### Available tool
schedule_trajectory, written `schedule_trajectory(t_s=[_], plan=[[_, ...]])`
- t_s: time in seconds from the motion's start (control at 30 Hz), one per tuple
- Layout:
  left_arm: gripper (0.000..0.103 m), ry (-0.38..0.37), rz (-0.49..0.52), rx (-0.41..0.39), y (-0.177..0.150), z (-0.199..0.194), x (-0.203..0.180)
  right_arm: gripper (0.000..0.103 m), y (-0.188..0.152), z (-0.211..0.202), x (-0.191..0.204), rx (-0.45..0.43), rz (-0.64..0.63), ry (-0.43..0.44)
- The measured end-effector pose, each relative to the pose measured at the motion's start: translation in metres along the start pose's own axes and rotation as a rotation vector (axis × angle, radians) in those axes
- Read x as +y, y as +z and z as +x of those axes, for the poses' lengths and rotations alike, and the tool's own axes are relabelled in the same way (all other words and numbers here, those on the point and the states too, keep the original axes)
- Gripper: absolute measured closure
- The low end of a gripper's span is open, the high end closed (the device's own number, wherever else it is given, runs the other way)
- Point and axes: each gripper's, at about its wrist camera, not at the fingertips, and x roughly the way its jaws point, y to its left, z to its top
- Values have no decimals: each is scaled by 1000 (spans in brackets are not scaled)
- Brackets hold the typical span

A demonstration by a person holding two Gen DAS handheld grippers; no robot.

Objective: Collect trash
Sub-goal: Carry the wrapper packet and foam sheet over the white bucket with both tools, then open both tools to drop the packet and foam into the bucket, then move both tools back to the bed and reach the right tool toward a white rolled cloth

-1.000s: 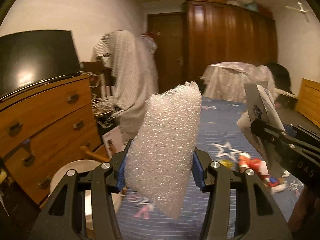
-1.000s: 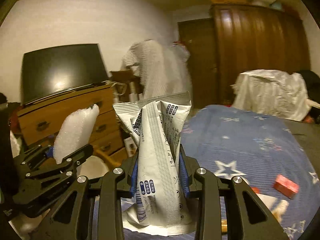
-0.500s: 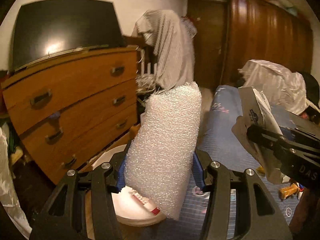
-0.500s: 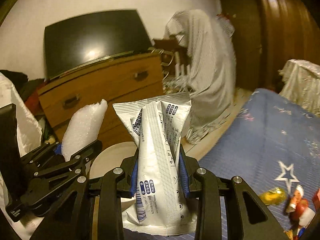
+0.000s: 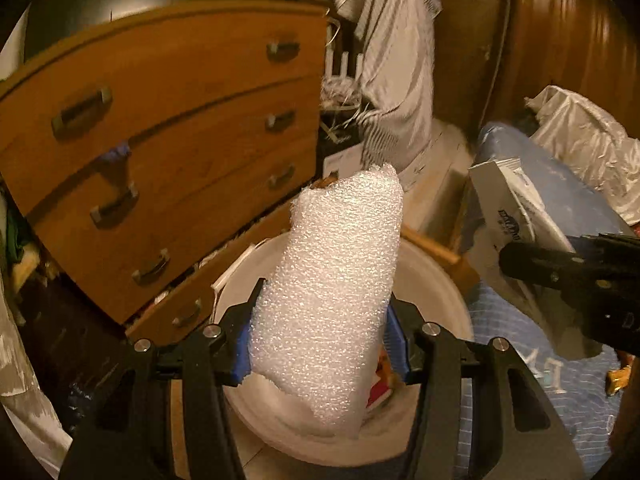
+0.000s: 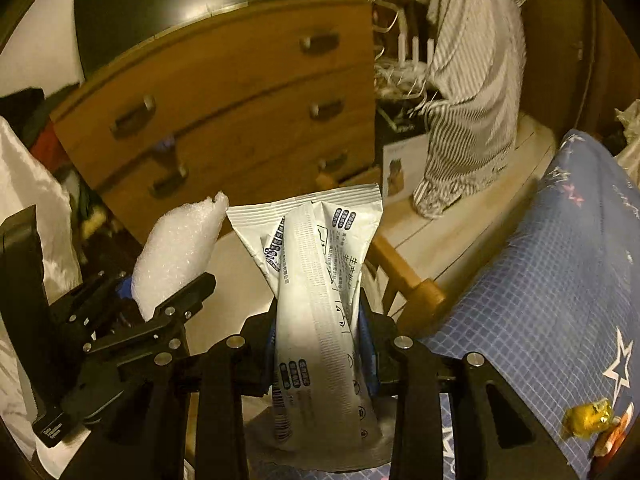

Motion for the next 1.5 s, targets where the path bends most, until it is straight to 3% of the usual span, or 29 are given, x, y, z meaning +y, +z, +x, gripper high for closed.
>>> schedule_trajectory(t_s=[0.27,0.67,0.7,0.77,0.97,1.27,1.5], plan=[[53,27,-17,68,-12,38,24,68,0,45,0,57,-24,0],[51,32,-19,74,-9,51,27,67,-8,59,-10,69,-16,12],[51,39,-20,75,-9,51,27,66,-8,59,-11,67,-16,15],[44,62,-28,79,-8,52,30,46,-8,58,-13,58,-9,17],[40,78,-50,73,-8,51,40,44,-13,52,-21,40,18,35],[40,56,-41,47,-9,32,27,44,-27,12,-27,-29,33,57],[22,0,-8,-11,-18,1,-2,41,-82,-74,-58,-188,46,1]])
